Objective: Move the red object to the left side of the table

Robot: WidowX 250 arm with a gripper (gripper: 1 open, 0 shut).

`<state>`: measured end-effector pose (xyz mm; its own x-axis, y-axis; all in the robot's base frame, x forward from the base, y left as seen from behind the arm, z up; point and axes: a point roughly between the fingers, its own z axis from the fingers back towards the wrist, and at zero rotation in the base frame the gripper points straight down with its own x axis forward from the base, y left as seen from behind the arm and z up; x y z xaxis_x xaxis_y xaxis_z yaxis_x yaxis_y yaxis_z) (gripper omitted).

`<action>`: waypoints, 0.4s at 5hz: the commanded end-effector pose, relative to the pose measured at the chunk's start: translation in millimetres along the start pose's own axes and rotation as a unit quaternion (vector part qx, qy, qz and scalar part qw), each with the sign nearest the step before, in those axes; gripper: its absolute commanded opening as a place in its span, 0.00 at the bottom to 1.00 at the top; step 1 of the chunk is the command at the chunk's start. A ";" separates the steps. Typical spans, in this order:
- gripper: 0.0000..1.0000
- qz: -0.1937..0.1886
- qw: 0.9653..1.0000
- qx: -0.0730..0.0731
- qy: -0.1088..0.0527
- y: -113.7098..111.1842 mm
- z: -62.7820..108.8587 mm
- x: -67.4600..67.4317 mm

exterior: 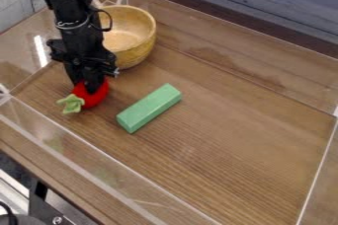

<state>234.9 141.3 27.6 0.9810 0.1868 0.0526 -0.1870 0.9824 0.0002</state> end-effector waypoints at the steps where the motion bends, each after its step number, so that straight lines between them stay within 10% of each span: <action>1: 0.00 0.002 1.000 0.006 0.002 3.0 -7.4 3.7; 2: 0.00 0.003 1.000 0.008 0.005 4.8 -14.2 6.3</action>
<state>240.2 145.6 22.7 0.9813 0.1869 0.0457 -0.1875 0.9822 0.0091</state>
